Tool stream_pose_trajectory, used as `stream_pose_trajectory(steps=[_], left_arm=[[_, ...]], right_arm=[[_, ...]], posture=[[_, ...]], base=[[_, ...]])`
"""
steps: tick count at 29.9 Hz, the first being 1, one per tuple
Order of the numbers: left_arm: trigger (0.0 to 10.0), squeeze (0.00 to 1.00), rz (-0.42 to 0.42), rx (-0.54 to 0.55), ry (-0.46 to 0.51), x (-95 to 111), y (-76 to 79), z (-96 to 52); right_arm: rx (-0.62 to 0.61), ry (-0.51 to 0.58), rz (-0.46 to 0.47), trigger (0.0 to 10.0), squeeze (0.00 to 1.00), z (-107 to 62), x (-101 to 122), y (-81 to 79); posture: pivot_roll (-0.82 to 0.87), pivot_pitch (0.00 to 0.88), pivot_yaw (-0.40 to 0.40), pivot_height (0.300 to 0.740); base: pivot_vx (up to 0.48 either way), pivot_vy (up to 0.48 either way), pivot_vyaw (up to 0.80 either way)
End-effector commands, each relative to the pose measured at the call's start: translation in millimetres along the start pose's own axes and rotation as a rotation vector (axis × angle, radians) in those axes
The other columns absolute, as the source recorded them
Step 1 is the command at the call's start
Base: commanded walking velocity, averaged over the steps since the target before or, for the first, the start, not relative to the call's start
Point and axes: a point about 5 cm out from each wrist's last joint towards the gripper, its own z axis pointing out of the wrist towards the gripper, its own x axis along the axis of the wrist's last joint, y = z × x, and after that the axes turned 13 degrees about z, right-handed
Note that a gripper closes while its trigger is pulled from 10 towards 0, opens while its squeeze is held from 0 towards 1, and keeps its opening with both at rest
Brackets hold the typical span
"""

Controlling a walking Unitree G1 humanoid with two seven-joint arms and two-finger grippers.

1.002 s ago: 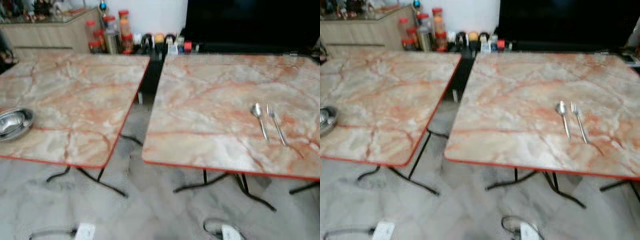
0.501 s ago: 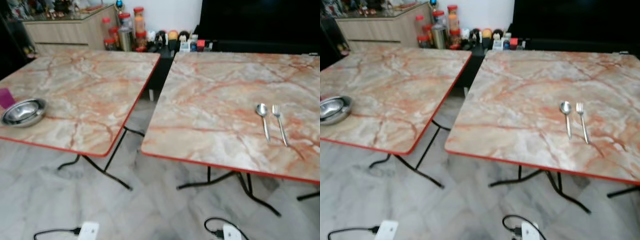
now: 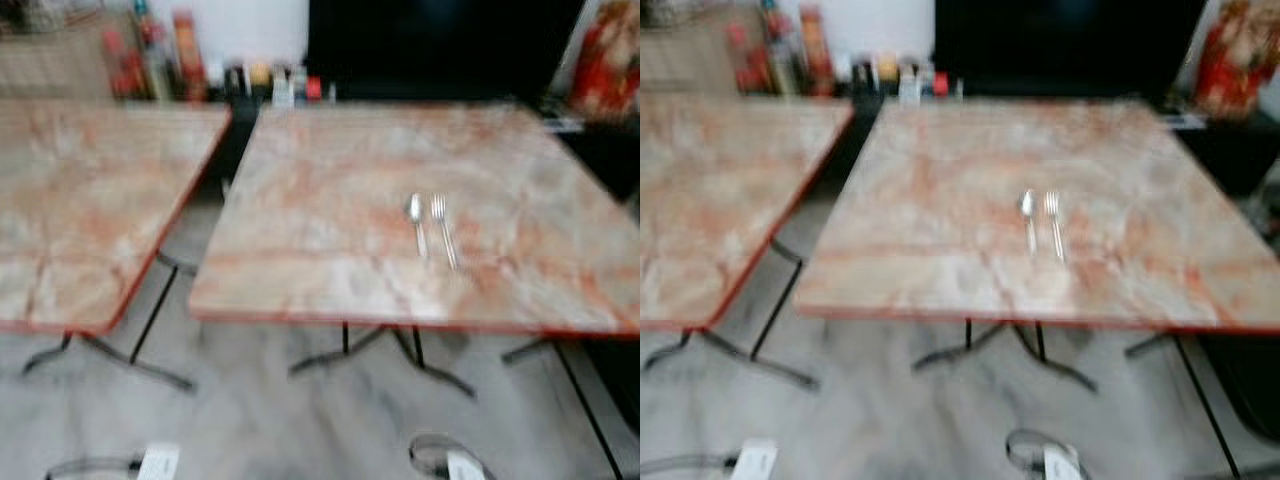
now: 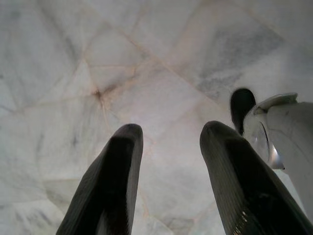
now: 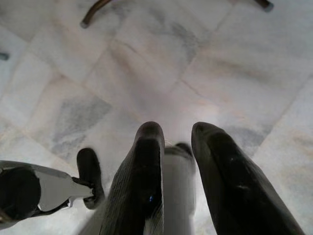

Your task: Setting the table

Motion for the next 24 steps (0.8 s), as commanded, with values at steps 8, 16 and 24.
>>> stream_pose_trajectory(steps=[8,16,24], left_arm=[[10.0,0.00,-0.010,-0.023,-0.018,-1.3,20.3,-1.1],[10.0,0.00,-0.010,-0.018,-0.023,-4.4,16.5,-1.2],[10.0,0.00,-0.003,0.000,-0.033,-15.6,-7.0,-1.8]], right_arm=[[-0.004,0.025,-0.019,10.0,0.00,-0.3,1.1,-0.7],[0.017,0.079,-0.065,10.0,0.00,-0.6,6.5,-3.0],[0.009,0.191,-0.077,10.0,0.00,-2.4,15.1,-4.8]], posture=[[-0.02,0.000,0.032,0.740],[-0.03,0.000,0.032,0.740],[-0.04,0.000,0.039,0.740]], base=[[0.000,0.000,0.00],[0.000,0.000,0.00],[0.000,0.000,0.00]])
